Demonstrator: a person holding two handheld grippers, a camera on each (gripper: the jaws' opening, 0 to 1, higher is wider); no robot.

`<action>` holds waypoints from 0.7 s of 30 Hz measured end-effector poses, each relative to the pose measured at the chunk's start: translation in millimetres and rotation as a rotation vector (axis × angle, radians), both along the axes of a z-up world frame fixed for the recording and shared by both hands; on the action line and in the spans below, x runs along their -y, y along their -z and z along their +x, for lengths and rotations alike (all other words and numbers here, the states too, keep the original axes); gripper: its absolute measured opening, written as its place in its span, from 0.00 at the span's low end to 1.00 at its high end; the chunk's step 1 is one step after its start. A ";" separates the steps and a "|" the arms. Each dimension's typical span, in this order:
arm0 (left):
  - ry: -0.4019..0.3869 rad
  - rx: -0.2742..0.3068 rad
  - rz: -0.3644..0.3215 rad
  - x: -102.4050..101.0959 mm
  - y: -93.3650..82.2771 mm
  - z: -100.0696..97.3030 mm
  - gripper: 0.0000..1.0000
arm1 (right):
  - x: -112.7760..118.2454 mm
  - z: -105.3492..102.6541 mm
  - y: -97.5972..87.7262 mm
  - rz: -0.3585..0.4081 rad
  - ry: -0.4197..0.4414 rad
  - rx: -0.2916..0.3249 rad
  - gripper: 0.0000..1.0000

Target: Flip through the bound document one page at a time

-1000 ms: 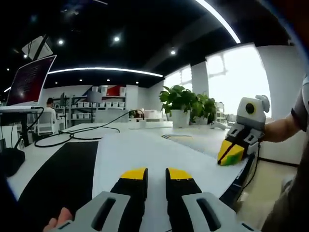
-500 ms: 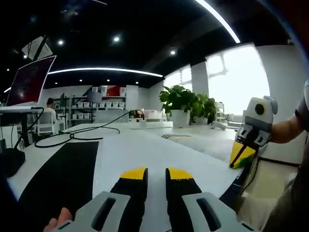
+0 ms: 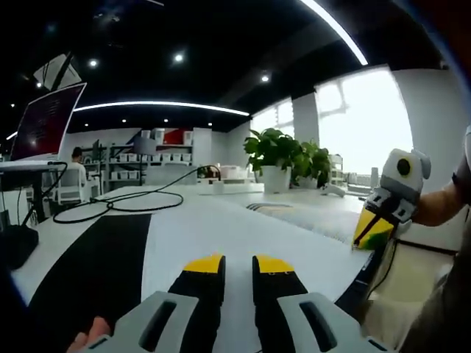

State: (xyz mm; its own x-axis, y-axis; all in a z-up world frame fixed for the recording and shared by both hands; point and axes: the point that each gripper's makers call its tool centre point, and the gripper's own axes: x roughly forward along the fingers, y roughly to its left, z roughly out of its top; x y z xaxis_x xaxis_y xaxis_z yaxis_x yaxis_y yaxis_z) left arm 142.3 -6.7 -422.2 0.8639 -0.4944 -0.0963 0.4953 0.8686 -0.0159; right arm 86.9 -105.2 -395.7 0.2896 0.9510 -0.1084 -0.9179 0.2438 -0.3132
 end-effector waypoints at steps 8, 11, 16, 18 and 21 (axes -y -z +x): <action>-0.002 0.003 0.087 -3.2 -0.1 0.4 0.19 | 66.1 41.3 -39.1 0.258 0.234 -0.086 0.07; -0.048 0.062 0.189 -11.4 -8.2 4.4 0.20 | 86.8 50.4 -40.7 0.294 0.298 -0.113 0.07; 0.026 0.202 0.111 12.1 -50.6 3.9 0.19 | 113.7 65.9 -41.6 0.360 0.401 -0.191 0.10; 0.047 0.240 0.066 19.7 -65.4 6.3 0.19 | 120.7 69.9 -41.6 0.370 0.430 -0.191 0.10; 0.056 0.288 0.044 22.0 -77.9 11.3 0.19 | 130.4 75.3 -38.2 0.381 0.479 -0.227 0.09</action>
